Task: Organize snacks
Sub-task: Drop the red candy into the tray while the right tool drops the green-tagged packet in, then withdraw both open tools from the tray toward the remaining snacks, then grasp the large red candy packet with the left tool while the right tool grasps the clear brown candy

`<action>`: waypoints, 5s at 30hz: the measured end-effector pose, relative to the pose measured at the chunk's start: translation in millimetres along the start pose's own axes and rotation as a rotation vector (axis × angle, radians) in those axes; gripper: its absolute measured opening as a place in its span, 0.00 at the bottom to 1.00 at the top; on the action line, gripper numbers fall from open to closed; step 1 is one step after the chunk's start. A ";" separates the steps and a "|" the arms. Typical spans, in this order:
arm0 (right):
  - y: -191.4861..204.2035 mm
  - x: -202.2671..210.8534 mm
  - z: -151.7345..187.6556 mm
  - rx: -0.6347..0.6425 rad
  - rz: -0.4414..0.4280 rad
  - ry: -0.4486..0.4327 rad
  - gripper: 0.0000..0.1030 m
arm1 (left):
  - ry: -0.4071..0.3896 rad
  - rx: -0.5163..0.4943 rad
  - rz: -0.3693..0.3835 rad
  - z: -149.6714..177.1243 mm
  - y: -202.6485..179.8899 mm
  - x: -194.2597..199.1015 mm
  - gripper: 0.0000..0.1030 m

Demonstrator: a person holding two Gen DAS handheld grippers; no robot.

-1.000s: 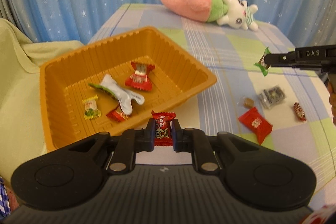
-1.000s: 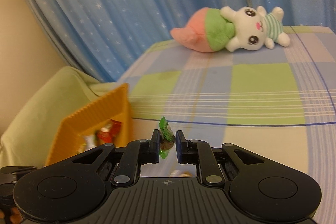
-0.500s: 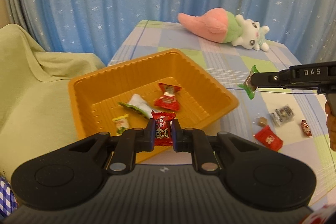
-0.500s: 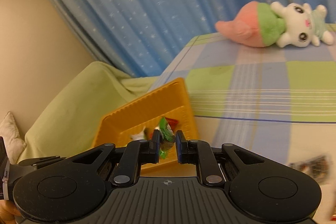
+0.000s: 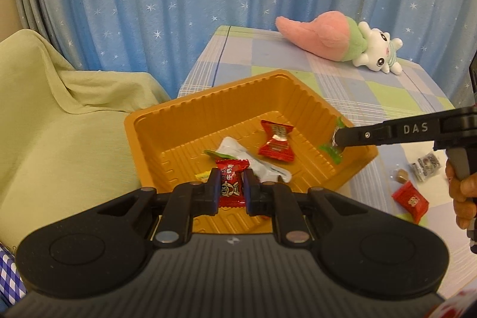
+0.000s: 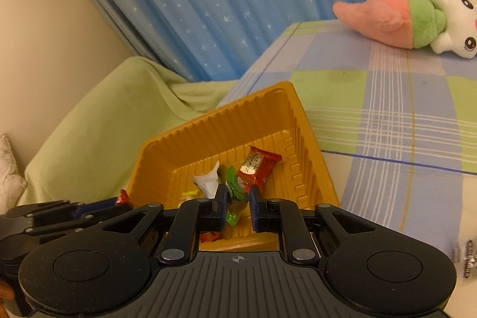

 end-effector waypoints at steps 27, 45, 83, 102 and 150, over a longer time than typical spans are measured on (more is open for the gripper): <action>4.2 -17.2 -14.5 -0.056 0.084 0.020 0.43 | 0.050 -0.004 0.052 -9.1 23.6 -23.8 0.14; 12.8 8.3 -6.2 -0.035 0.171 -0.024 0.67 | 0.083 0.015 0.074 -3.9 21.4 -23.9 0.32; -29.7 174.9 118.3 -0.219 0.331 -0.055 0.73 | 0.177 -0.175 0.269 68.4 -127.4 13.6 0.40; -85.2 240.2 164.9 -0.312 0.450 -0.035 0.73 | 0.212 -0.161 0.274 83.9 -199.6 -9.4 0.54; -111.6 181.0 122.0 -0.054 0.366 -0.021 0.73 | 0.191 -0.116 0.071 84.7 -173.1 -65.9 0.23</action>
Point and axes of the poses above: each gripper's, at about its wrist camera, not at the fingertips, and x roughly against the way its jaws point, y to its left, z to its underside, the point moved 1 cm from there along -x, roughly the way its jaws point, and after that the axes turned 11 degrees about x, right-handed, at the moved point
